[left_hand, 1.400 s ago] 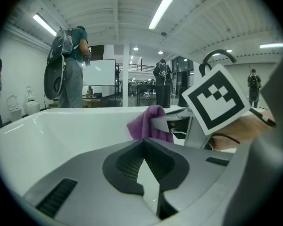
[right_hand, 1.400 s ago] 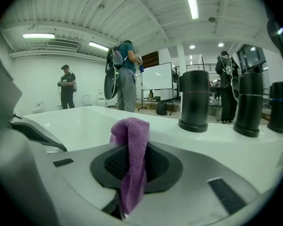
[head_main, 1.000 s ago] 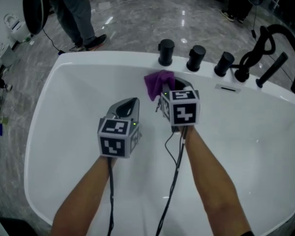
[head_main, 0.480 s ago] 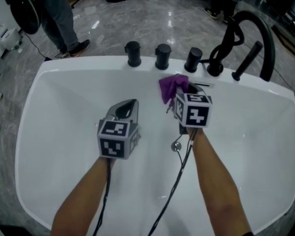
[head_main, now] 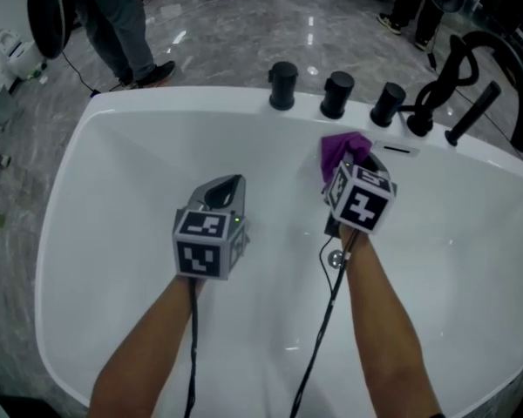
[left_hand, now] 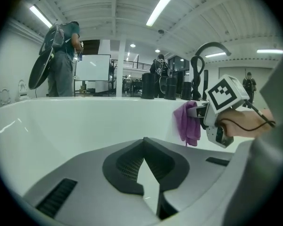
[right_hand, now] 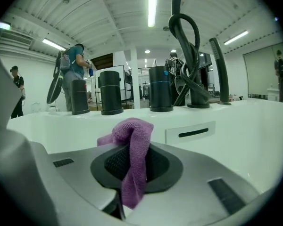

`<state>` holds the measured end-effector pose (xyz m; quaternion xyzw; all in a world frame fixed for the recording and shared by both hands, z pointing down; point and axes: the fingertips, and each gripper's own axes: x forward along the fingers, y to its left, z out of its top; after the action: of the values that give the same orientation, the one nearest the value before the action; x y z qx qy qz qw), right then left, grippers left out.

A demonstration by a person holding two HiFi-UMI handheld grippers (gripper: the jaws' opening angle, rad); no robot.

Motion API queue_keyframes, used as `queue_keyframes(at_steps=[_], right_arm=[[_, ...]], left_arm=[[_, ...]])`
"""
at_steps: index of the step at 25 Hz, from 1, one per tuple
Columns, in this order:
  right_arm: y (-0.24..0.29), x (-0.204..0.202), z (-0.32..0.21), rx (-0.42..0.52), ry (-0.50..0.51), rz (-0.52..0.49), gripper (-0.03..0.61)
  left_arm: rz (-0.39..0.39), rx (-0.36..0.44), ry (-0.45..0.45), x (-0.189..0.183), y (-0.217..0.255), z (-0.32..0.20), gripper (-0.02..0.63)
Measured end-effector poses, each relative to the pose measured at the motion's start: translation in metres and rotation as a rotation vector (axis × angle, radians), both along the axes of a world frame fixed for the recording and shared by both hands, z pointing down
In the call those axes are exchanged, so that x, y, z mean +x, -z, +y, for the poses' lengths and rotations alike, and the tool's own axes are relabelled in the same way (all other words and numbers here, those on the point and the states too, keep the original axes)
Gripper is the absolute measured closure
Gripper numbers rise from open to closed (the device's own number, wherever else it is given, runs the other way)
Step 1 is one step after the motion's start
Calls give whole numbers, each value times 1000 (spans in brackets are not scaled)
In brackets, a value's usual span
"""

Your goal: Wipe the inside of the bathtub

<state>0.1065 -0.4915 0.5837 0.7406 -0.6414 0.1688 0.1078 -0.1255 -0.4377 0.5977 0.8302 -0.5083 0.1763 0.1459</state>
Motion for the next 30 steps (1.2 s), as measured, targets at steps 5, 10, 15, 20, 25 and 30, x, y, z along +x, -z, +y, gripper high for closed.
queue_keyframes(at_steps=[5,10,15,20,25,30], right_arm=[[1,-17,0,0,11,-20,523],[0,-106,-19,-4,36,-32,523],[2,-160,-26,1,98,-50,523],[-3,-225,-36,-3,247,-19,523],[-19,-267,-32,-46,444,-61,522],[-22,-228,-35,-34,442,-33,522]], left_arm=[[2,7,17,-5,2,7,607],[4,12,26,-77,1,-5,606],[-5,11,41,-109,6,-3,607],[-21,3,64,-134,4,-1,607],[-29,-13,85,-138,-7,3,607],[-29,-26,88,-119,-18,5,607]])
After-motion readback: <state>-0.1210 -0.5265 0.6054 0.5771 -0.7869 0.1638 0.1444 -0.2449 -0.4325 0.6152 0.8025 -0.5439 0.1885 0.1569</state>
